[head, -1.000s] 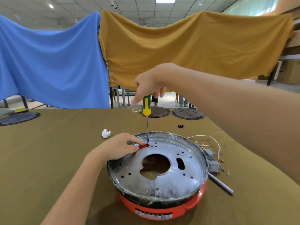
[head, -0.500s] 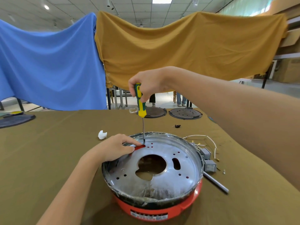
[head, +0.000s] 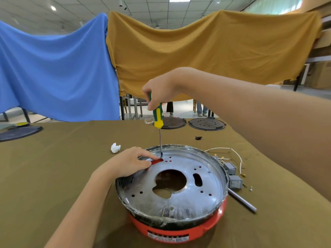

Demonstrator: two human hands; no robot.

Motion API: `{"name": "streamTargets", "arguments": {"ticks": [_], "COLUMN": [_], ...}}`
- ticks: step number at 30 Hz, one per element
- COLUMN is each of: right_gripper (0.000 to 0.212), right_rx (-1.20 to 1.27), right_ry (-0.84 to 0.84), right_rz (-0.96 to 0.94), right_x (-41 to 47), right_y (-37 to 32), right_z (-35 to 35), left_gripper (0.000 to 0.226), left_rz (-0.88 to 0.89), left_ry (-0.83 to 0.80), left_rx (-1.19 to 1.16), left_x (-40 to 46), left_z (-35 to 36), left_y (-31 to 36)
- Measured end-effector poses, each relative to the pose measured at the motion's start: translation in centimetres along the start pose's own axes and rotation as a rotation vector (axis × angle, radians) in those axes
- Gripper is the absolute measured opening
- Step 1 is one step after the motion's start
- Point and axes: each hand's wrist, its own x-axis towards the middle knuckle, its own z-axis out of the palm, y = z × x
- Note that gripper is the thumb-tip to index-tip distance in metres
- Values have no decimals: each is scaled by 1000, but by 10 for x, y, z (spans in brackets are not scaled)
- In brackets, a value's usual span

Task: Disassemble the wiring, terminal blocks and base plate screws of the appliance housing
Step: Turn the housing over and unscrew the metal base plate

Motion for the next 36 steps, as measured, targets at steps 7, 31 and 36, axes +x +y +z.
{"name": "streamTargets", "arguments": {"ticks": [7,31,36], "right_gripper": [13,52,11], "right_rx": [206,-294,350], "right_ry": [-9,213,-6], "right_rz": [-15,156,-40], "right_x": [-2,3,-4], "right_y": [-12,14,21], "right_z": [1,17,5], "left_gripper": [38,34,36], "left_rz": [16,-8,12], "left_ry": [-1,7,11], "left_rx": [-21,-3,-13], "left_x": [-1,0,-1], "left_z": [0,1,1], "left_y": [1,3,4]}}
